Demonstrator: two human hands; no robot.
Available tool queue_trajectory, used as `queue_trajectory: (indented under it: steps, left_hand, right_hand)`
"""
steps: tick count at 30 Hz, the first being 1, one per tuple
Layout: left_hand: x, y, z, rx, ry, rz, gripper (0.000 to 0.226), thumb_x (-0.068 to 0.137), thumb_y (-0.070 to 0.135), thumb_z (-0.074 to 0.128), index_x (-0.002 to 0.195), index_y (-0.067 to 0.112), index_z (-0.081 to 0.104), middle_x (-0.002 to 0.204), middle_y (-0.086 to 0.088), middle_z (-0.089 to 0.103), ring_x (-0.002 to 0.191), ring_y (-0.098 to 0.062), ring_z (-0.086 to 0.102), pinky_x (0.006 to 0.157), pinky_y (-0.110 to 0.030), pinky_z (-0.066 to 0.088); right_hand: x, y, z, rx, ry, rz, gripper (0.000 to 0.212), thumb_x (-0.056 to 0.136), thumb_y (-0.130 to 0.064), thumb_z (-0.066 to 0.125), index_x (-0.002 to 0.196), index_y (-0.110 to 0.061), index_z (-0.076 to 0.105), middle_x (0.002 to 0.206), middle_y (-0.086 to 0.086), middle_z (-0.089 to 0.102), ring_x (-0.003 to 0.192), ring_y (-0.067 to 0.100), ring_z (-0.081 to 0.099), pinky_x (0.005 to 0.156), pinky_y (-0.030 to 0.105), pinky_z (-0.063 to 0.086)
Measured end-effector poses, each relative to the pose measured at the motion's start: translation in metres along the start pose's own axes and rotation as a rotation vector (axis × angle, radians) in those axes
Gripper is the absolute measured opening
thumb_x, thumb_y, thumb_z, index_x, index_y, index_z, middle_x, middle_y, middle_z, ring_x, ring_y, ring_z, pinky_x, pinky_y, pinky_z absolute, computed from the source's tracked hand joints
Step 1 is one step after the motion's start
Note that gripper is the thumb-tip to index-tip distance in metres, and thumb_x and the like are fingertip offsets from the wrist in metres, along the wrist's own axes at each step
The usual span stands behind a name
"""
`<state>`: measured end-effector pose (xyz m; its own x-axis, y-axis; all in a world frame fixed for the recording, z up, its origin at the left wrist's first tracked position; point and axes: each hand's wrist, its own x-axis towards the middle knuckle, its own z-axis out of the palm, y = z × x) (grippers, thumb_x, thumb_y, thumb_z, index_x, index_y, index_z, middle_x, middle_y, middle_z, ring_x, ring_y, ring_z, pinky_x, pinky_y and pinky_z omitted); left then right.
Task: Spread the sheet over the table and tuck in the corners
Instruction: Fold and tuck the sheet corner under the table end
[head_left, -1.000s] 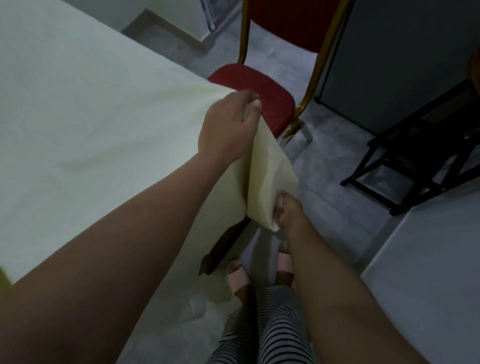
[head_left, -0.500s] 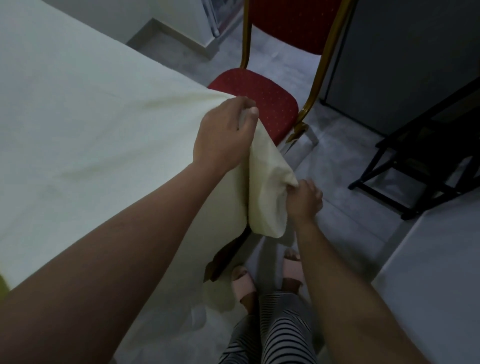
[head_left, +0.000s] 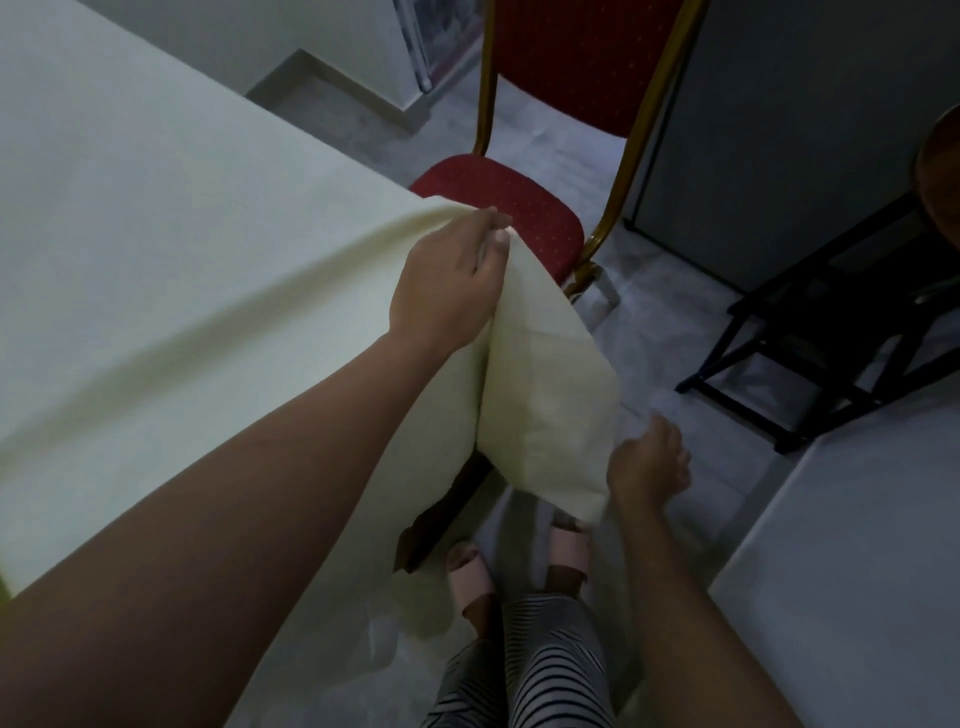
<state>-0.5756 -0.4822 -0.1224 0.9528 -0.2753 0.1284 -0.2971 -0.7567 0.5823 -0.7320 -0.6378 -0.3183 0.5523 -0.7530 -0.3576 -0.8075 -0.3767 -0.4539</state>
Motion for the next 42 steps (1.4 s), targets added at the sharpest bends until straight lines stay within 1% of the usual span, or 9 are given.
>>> queue_trajectory:
  steps: [7,13,17,20,24,29,34,39,42]
  left_hand:
    - [-0.006,0.004,-0.001,-0.027,-0.002,0.000,0.036,0.100,0.028,0.035,0.127,0.021,0.058,0.137,0.006,0.055,0.121,-0.014,0.052,0.097,-0.028,0.039]
    - [0.000,0.021,-0.004,-0.202,0.150,-0.069,0.034,0.099,0.024,0.035,0.124,0.023,0.059,0.105,-0.002,0.070,0.089,-0.013,0.062,0.070,-0.017,0.039]
    - [0.018,0.016,-0.012,-0.200,0.147,-0.058,0.037,0.101,0.024,0.032,0.131,0.018,0.053,0.128,0.001,0.061,0.115,-0.011,0.055,0.094,-0.022,0.041]
    - [0.023,0.001,-0.008,-0.022,-0.069,-0.108,0.040,0.103,0.028,0.027,0.136,0.018,0.048,0.142,-0.002,0.049,0.136,-0.020,0.038,0.115,-0.040,0.022]
    - [0.018,-0.005,-0.001,0.090,-0.129,-0.043,0.041,0.104,0.029,0.025,0.132,0.018,0.052,0.146,-0.003,0.045,0.143,-0.019,0.026,0.117,-0.043,0.010]
    - [0.018,-0.005,-0.002,0.078,-0.146,-0.054,0.043,0.104,0.031,0.023,0.135,0.018,0.050,0.148,-0.003,0.043,0.145,-0.019,0.022,0.117,-0.043,0.004]
    - [0.016,-0.007,0.000,0.113,-0.153,-0.044,0.045,0.104,0.033,0.022,0.139,0.018,0.046,0.152,-0.004,0.036,0.146,-0.018,0.018,0.118,-0.041,0.002]
    - [0.018,-0.010,0.004,0.099,-0.130,-0.042,0.044,0.103,0.032,0.023,0.137,0.018,0.048,0.149,-0.003,0.041,0.145,-0.019,0.022,0.117,-0.042,0.008]
    - [0.017,-0.011,0.004,0.100,-0.114,-0.032,0.044,0.103,0.032,0.023,0.135,0.017,0.049,0.147,-0.003,0.043,0.144,-0.019,0.025,0.117,-0.043,0.009]
  right_hand:
    - [-0.032,-0.079,-0.020,0.360,-0.055,-0.416,0.020,0.091,-0.014,0.054,0.107,-0.015,0.065,0.110,0.002,0.065,0.101,0.021,0.059,0.091,0.043,0.048]
    - [-0.029,-0.158,-0.026,0.402,-0.145,-0.558,0.054,0.084,-0.050,0.063,0.129,-0.025,0.046,0.133,-0.006,0.053,0.121,0.014,0.048,0.100,0.039,0.036]
    - [-0.018,-0.161,-0.031,0.302,-0.055,-0.599,0.013,0.092,-0.024,0.052,0.100,-0.016,0.059,0.099,0.000,0.064,0.094,0.018,0.057,0.092,0.045,0.046]
    - [-0.023,-0.145,-0.037,0.408,0.037,-0.561,0.014,0.089,-0.015,0.042,0.083,-0.015,0.054,0.076,-0.003,0.055,0.074,0.017,0.053,0.077,0.047,0.049]
    - [-0.036,-0.133,-0.034,0.524,0.077,-0.559,0.014,0.087,-0.021,0.036,0.090,-0.019,0.050,0.084,-0.006,0.053,0.081,0.013,0.050,0.079,0.042,0.048]
    - [-0.029,-0.140,-0.016,0.294,0.013,-0.604,0.027,0.088,-0.022,0.055,0.114,-0.016,0.052,0.106,0.001,0.059,0.098,0.016,0.054,0.089,0.035,0.041]
    - [-0.022,-0.140,-0.022,0.336,0.114,-0.546,0.020,0.085,-0.006,0.050,0.098,-0.010,0.064,0.097,0.003,0.059,0.087,0.020,0.057,0.082,0.045,0.049]
    - [-0.033,-0.128,-0.025,0.446,0.312,-0.549,0.017,0.084,-0.014,0.047,0.094,-0.013,0.061,0.099,-0.002,0.055,0.093,0.008,0.047,0.082,0.032,0.045]
    - [-0.041,-0.117,-0.009,0.431,0.147,-0.535,0.023,0.092,-0.020,0.043,0.113,-0.015,0.051,0.113,0.005,0.060,0.101,0.017,0.056,0.082,0.033,0.050]
